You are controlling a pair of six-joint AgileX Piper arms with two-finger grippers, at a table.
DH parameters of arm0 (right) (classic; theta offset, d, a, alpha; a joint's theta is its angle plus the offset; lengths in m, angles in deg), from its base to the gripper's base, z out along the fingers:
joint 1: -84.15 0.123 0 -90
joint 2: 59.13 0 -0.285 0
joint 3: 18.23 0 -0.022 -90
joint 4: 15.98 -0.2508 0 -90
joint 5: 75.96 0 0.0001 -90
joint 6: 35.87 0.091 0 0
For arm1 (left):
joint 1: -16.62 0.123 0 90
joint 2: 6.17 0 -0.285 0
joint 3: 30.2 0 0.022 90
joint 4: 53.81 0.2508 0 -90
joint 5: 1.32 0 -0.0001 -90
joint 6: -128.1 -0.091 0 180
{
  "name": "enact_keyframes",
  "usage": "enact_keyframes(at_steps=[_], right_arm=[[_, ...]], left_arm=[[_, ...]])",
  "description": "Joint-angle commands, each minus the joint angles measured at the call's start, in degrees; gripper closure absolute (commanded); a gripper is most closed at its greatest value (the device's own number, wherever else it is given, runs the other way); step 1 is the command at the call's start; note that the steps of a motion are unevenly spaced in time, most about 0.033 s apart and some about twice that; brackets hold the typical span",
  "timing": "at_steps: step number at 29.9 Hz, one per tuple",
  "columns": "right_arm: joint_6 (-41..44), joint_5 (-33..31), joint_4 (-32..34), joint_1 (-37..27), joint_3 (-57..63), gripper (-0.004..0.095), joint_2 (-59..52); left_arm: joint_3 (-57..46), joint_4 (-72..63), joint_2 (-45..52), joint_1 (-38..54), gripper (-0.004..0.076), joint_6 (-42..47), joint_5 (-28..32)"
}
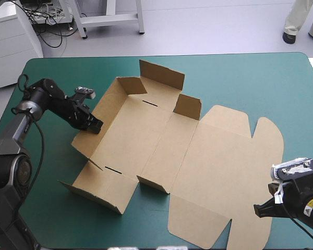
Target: Fold the box
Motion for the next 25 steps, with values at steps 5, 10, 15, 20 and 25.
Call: enact_keyframes(at_steps=[5,10,15,20,25], right_arm=[[0.6,3.5,1.4,-0.3,-1.4,0.0912,0.0],[0.6,3.7,1.4,-0.3,-1.5,0.0912,-1.1],[0.6,4.2,1.7,-0.3,-1.6,0.0912,-2.6],[1.0,4.5,1.7,-0.3,-1.6,0.0912,-4.0],[2.0,4.4,1.4,-0.3,-1.6,0.0912,-5.0]], left_arm=[[17.5,10.5,4.1,-9.9,0.0756,3.9,-4.8],[25.8,15.2,4.1,-16.4,0.0756,3.6,-4.7],[29.7,23.2,4.3,-23.2,0.0756,1.3,-2.5],[29.7,28.1,4.6,-28.4,0.0756,-0.7,4.0],[29.7,34.8,5.5,-32.9,0.0756,-1.7,8.9]])
